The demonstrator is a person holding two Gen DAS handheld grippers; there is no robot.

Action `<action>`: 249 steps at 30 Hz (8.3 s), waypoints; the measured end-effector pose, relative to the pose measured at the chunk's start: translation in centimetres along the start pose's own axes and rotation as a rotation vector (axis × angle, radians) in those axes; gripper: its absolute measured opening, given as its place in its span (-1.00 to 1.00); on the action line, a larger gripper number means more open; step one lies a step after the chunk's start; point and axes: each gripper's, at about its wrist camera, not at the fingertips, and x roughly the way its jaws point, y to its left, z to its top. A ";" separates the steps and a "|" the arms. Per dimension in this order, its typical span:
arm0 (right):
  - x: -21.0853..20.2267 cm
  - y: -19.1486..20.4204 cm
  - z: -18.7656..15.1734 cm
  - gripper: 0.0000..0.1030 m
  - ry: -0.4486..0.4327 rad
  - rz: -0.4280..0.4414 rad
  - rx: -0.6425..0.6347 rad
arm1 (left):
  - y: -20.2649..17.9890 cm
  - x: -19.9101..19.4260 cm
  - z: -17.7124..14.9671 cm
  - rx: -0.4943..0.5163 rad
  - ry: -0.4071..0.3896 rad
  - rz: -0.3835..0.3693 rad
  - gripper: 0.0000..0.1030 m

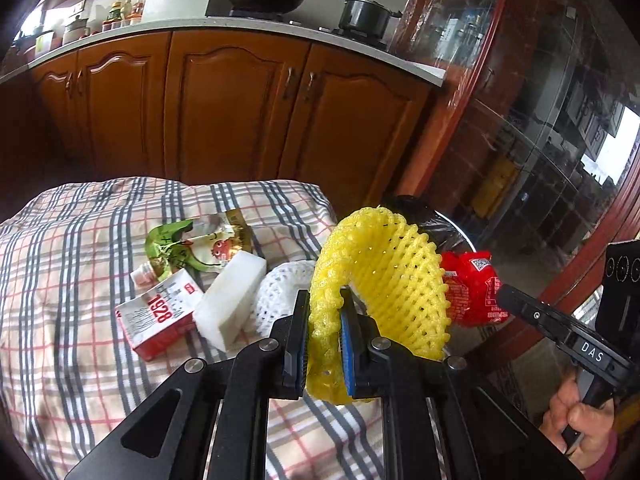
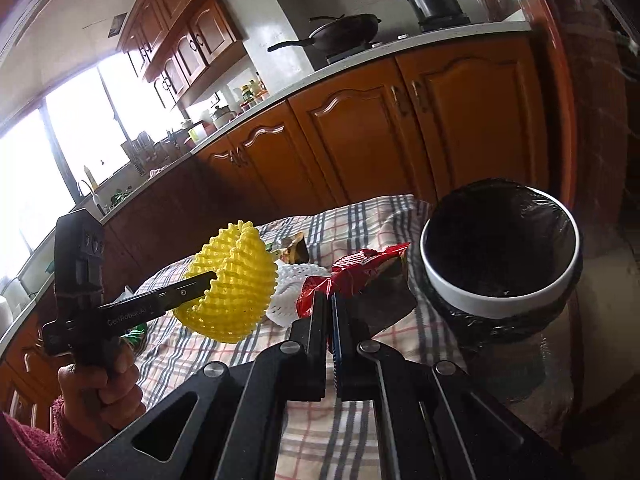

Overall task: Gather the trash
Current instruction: 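Carry the yellow net with the left tool while the right tool carries the red packet to the bin, then open both tools over the bin to drop the net and packet, then move both open tools back toward the table, then grasp the white sponge block with the left tool while the right tool grasps the white foam net, then carry the sponge with the left tool while the right tool carries the white net to the bin, then open both tools over the bin to drop the sponge and net, then move both open tools back toward the table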

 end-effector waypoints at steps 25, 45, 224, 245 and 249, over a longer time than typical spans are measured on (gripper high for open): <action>0.4 -10.8 4.9 -0.96 -0.004 -0.177 0.045 | -9.1 14.3 8.2 0.189 0.142 -0.019 -0.76; 4.4 -14.2 6.7 -0.96 0.153 -0.218 -0.008 | -13.5 22.9 10.4 0.279 0.279 0.031 -0.75; 2.1 -13.1 4.8 0.42 -0.003 -0.262 0.165 | -8.5 13.9 2.4 0.105 0.120 -0.015 0.15; 4.4 -5.1 1.3 0.42 0.049 -0.133 0.107 | 0.8 2.4 -2.7 -0.038 0.052 0.040 0.15; 5.5 -3.5 1.2 0.42 0.073 -0.102 0.069 | 2.4 0.5 -3.3 -0.034 0.043 0.061 0.15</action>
